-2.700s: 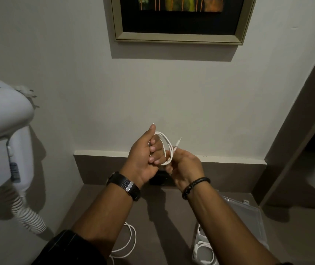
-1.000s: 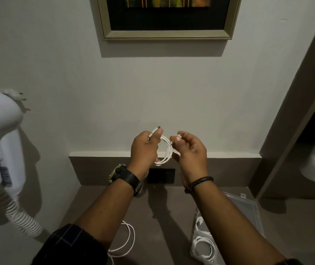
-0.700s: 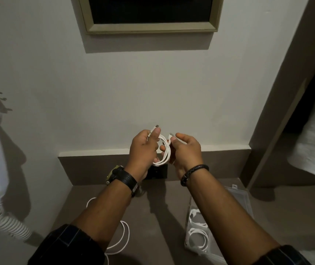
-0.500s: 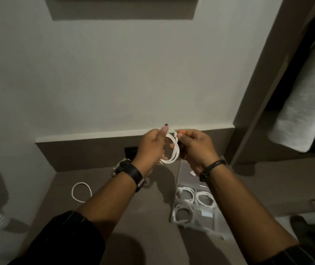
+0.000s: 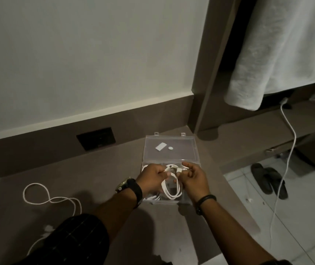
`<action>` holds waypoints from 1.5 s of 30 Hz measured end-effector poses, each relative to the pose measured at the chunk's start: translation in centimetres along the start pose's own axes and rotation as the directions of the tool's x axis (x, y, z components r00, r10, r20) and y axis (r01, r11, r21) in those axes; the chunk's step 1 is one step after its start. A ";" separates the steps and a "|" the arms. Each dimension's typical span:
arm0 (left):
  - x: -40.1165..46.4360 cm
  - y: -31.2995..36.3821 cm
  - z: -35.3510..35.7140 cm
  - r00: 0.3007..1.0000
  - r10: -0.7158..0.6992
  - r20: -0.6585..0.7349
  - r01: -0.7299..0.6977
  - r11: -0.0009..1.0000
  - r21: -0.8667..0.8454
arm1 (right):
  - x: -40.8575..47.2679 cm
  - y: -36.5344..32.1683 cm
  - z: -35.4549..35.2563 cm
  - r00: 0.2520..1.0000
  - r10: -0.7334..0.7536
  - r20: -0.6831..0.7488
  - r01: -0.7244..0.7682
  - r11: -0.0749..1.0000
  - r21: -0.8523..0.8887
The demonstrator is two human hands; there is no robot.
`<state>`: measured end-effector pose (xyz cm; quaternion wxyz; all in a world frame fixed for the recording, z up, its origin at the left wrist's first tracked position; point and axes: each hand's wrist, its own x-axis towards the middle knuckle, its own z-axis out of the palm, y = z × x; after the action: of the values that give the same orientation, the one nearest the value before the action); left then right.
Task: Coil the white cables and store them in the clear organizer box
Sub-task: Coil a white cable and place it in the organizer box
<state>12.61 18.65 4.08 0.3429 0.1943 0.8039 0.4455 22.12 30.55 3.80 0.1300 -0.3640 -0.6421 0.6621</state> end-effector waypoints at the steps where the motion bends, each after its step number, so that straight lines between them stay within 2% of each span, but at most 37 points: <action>1: 0.3 -0.5 0.3 0.999 0.018 -0.026 -0.017 0.999 0.032 | 0.1 0.5 0.0 1.000 -0.014 -0.024 0.014 1.000 -0.012; 4: 0.7 -1.0 1.2 0.989 0.103 -0.110 -0.087 0.986 0.144 | 0.4 1.4 -0.1 0.996 -0.069 -0.055 0.063 0.993 -0.097; 7: 1.2 -0.8 1.7 0.971 0.130 -0.202 -0.099 0.982 0.160 | 0.6 1.7 -0.7 0.998 -0.060 -0.033 0.055 0.988 -0.147; 9: 1.8 -0.8 1.7 0.972 0.185 -0.147 -0.146 0.959 0.243 | 1.2 2.2 -1.5 0.997 -0.069 0.041 0.076 0.974 -0.213; 11: 2.3 -0.8 1.4 0.974 0.225 -0.036 -0.199 0.917 0.345 | 1.6 2.3 -2.0 0.991 -0.057 0.119 0.091 0.948 -0.307; 15: 2.8 -0.4 1.3 0.934 0.328 0.143 -0.355 0.800 0.484 | 1.6 2.4 -1.6 0.993 -0.041 0.111 0.091 0.864 -0.495; 18: 2.9 -0.3 1.2 0.903 0.365 0.226 -0.427 0.708 0.562 | 0.7 2.1 -1.1 0.990 -0.092 0.109 0.132 0.877 -0.462; 20: 2.8 -0.5 1.0 0.880 0.400 0.257 -0.473 0.672 0.570 | 0.0 1.8 -1.1 0.975 -0.153 0.159 0.209 0.872 -0.442; 22: 2.6 -0.7 0.9 0.867 0.422 0.266 -0.494 0.658 0.569 | -0.2 1.6 -1.2 0.950 -0.214 0.225 0.302 0.811 -0.501; 25: 2.3 -1.1 1.1 0.864 0.461 0.200 -0.487 0.667 0.564 | 0.2 1.5 -1.2 0.926 -0.251 0.282 0.373 0.726 -0.577; 27: 1.9 -1.7 1.2 0.898 0.437 0.040 -0.393 0.759 0.518 | 0.4 1.7 -1.1 0.927 -0.249 0.281 0.373 0.699 -0.610; 29: 1.3 -2.6 1.2 0.902 0.413 -0.127 -0.310 0.822 0.478 | 0.5 2.0 -0.9 0.932 -0.257 0.257 0.363 0.691 -0.625; 31: 0.5 -3.6 1.4 0.917 0.347 -0.198 -0.221 0.853 0.473 | 0.5 2.3 -0.6 0.941 -0.259 0.219 0.339 0.691 -0.639; 33: -0.6 -4.0 1.9 0.928 0.300 -0.219 -0.176 0.874 0.452 | 0.5 2.4 -0.5 0.945 -0.261 0.197 0.325 0.694 -0.643; 36: -0.9 -4.5 2.7 0.892 0.378 -0.248 -0.227 0.848 0.479 | 0.6 2.3 -0.5 0.947 -0.248 0.203 0.320 0.700 -0.638; 38: -0.7 -4.7 2.7 0.889 0.332 -0.317 -0.174 0.883 0.436 | 0.5 2.2 -0.7 0.949 -0.229 0.218 0.317 0.695 -0.645; 40: -0.4 -5.0 2.5 0.885 0.332 -0.327 -0.179 0.890 0.419 | 0.6 2.6 -0.7 0.936 -0.213 0.281 0.351 0.642 -0.682; 42: -0.6 -5.1 2.4 0.874 0.404 -0.268 -0.258 0.856 0.449 | 0.4 3.0 -0.5 0.925 -0.205 0.319 0.377 0.592 -0.713; 45: -0.8 -5.0 2.4 0.823 0.542 -0.168 -0.376 0.743 0.554 | 0.1 3.6 -0.2 0.940 -0.209 0.270 0.340 0.638 -0.691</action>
<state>14.85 16.92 -0.71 0.0244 0.3960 0.8605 0.3195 23.20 30.25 0.42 0.0204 -0.2273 -0.9078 0.3520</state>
